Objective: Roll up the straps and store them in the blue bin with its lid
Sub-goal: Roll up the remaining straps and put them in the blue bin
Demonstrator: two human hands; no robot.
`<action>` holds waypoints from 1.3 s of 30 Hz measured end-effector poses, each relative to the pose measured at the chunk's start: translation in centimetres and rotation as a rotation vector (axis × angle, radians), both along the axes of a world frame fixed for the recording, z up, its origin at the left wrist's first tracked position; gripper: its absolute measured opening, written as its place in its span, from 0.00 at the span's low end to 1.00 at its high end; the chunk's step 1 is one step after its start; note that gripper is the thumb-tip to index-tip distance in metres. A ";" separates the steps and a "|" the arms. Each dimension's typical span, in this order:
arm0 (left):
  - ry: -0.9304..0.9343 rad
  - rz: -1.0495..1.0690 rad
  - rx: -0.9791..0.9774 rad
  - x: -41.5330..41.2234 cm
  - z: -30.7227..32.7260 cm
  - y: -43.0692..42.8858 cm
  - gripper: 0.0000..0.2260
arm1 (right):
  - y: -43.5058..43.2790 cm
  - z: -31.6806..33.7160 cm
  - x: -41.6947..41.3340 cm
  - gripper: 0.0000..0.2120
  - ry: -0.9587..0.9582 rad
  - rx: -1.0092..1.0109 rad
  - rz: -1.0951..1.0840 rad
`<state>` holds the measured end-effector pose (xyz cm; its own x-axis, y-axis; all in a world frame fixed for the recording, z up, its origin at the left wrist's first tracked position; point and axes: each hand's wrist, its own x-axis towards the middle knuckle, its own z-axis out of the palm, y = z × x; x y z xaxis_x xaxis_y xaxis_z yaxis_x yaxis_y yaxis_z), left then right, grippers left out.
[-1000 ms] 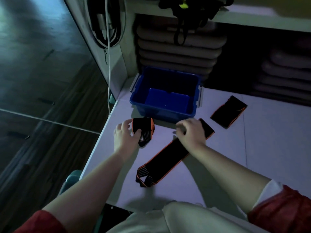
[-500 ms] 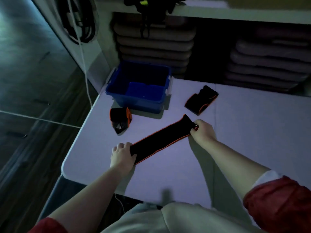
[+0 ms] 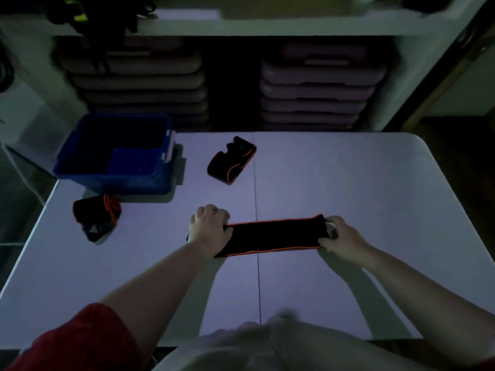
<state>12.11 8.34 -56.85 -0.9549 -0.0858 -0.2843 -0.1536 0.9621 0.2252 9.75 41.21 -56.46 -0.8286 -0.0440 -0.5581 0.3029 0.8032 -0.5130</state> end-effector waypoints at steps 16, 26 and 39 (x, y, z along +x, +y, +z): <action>-0.121 0.248 0.147 -18.2 1.3 -1.5 0.51 | 2.4 -1.5 -3.1 0.11 0.181 -0.158 -0.122; 0.245 0.170 0.439 -13.5 4.0 3.7 0.37 | -2.0 2.4 -5.9 0.07 0.271 -0.388 -0.145; 0.455 -0.314 0.437 -5.4 8.9 6.6 0.41 | -6.3 10.0 -8.7 0.17 0.062 -0.667 0.100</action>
